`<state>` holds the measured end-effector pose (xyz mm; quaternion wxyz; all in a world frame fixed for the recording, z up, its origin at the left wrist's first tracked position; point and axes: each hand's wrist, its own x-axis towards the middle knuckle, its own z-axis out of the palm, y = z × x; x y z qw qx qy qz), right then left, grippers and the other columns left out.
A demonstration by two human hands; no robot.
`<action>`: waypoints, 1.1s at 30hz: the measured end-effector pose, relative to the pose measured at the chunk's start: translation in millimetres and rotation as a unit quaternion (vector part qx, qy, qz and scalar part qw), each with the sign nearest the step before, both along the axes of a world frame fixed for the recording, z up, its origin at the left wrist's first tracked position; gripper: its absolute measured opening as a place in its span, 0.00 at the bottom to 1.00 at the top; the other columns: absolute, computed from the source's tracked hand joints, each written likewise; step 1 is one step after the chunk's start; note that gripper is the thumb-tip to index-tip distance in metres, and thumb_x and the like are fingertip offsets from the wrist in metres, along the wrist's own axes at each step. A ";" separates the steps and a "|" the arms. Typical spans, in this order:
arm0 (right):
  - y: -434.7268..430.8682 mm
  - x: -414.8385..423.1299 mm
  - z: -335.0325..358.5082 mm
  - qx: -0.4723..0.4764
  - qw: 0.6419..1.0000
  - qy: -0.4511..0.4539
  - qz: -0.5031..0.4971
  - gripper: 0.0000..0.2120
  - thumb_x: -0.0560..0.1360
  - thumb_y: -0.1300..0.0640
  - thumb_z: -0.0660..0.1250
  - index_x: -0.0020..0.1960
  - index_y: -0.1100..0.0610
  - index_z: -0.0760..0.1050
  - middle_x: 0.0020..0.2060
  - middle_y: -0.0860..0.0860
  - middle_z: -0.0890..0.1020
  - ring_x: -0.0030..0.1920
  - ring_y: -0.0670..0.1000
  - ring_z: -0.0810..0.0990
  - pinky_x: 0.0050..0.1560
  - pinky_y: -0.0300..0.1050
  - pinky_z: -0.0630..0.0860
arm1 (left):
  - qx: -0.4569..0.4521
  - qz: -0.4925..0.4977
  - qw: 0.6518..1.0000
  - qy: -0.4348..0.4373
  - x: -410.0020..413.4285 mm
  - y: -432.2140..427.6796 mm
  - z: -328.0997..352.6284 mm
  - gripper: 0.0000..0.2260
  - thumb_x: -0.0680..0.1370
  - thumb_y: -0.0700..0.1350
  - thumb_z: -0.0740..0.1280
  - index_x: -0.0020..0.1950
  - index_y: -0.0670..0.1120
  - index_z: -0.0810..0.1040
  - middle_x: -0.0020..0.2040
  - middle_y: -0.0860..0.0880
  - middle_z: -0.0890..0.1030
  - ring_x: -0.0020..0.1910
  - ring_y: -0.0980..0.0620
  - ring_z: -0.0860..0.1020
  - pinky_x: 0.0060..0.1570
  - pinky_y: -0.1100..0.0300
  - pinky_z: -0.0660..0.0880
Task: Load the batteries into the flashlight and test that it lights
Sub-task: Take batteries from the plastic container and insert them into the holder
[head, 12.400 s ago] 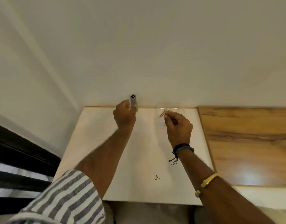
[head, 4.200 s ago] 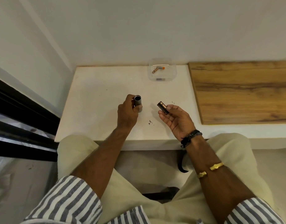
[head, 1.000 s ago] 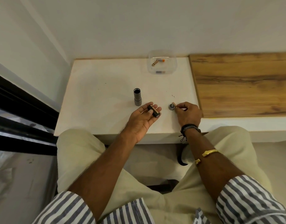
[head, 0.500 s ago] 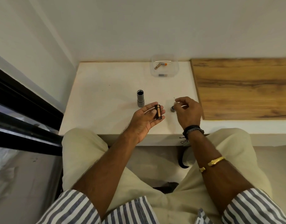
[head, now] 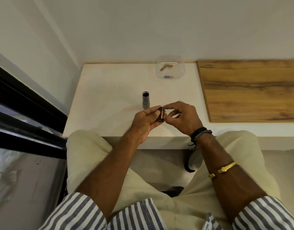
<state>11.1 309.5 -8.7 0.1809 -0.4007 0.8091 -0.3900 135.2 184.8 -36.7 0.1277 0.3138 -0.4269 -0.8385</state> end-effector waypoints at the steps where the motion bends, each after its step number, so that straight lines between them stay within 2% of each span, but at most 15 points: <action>1: 0.2 -0.6 -0.3 0.008 1.000 0.003 0.001 0.16 0.72 0.55 0.75 0.59 0.52 0.83 0.53 0.49 0.85 0.44 0.44 0.84 0.50 0.39 0.80 | -0.008 -0.005 1.000 -0.008 0.3 -0.2 -0.9 0.13 0.82 0.36 0.65 0.66 0.37 0.78 0.59 0.39 0.84 0.57 0.43 0.84 0.55 0.52 0.82; 4: 1.3 -1.6 -0.9 0.038 0.999 0.013 0.024 0.17 0.72 0.55 0.76 0.61 0.53 0.83 0.53 0.50 0.86 0.44 0.45 0.84 0.49 0.37 0.81 | -0.024 -0.013 0.999 -0.030 0.8 -0.2 -3.5 0.13 0.81 0.36 0.66 0.65 0.38 0.78 0.58 0.40 0.84 0.56 0.43 0.84 0.57 0.49 0.81; 6: 1.6 -0.3 -0.1 0.048 0.998 0.028 0.036 0.17 0.72 0.55 0.76 0.60 0.54 0.83 0.53 0.51 0.86 0.44 0.46 0.84 0.49 0.37 0.80 | -0.031 -0.014 0.999 -0.040 0.9 -0.1 -4.3 0.13 0.81 0.36 0.67 0.64 0.38 0.79 0.57 0.41 0.85 0.55 0.43 0.85 0.55 0.51 0.82; 10: 0.7 3.7 2.6 0.056 0.996 0.050 0.051 0.17 0.72 0.53 0.76 0.60 0.54 0.84 0.53 0.52 0.86 0.46 0.50 0.85 0.54 0.48 0.83 | -0.051 -0.018 0.997 -0.058 1.4 -0.4 -5.7 0.12 0.80 0.37 0.68 0.63 0.39 0.80 0.55 0.42 0.86 0.53 0.44 0.86 0.51 0.53 0.83; 15: -0.5 5.7 2.1 0.063 0.993 0.074 0.068 0.18 0.72 0.51 0.76 0.59 0.56 0.84 0.50 0.52 0.87 0.43 0.50 0.85 0.52 0.47 0.84 | -0.074 -0.028 0.994 -0.072 4.0 -2.5 -6.1 0.11 0.79 0.37 0.69 0.62 0.39 0.80 0.53 0.43 0.86 0.52 0.45 0.86 0.53 0.49 0.83; 19: -0.6 9.4 3.5 0.052 0.991 0.102 0.073 0.16 0.70 0.51 0.76 0.56 0.54 0.85 0.46 0.50 0.88 0.41 0.49 0.85 0.49 0.51 0.84 | -0.080 -0.048 0.993 -0.074 4.2 -3.4 -4.3 0.12 0.79 0.38 0.70 0.62 0.39 0.81 0.54 0.42 0.86 0.53 0.44 0.86 0.48 0.54 0.83; 23: -0.2 13.1 6.0 0.038 0.990 0.112 0.075 0.15 0.69 0.53 0.74 0.55 0.52 0.85 0.44 0.48 0.88 0.39 0.47 0.84 0.49 0.51 0.83 | -0.069 -0.052 0.994 -0.073 3.8 -4.8 -2.9 0.11 0.78 0.38 0.70 0.60 0.39 0.82 0.54 0.40 0.86 0.53 0.43 0.85 0.51 0.52 0.83; 26: -0.6 11.1 7.3 0.031 0.991 0.101 0.076 0.15 0.69 0.54 0.75 0.56 0.53 0.85 0.45 0.49 0.88 0.40 0.48 0.86 0.49 0.50 0.84 | -0.046 -0.042 0.996 -0.067 3.6 -6.1 -2.4 0.10 0.78 0.37 0.70 0.59 0.40 0.83 0.54 0.40 0.86 0.53 0.43 0.85 0.47 0.55 0.83; 33: -1.2 9.8 6.4 0.020 0.992 0.100 0.072 0.12 0.71 0.54 0.74 0.54 0.54 0.86 0.43 0.49 0.88 0.38 0.49 0.85 0.48 0.50 0.84 | -0.022 -0.028 0.997 -0.068 2.1 -5.7 -4.1 0.13 0.79 0.37 0.70 0.62 0.37 0.80 0.56 0.38 0.85 0.55 0.41 0.84 0.56 0.49 0.82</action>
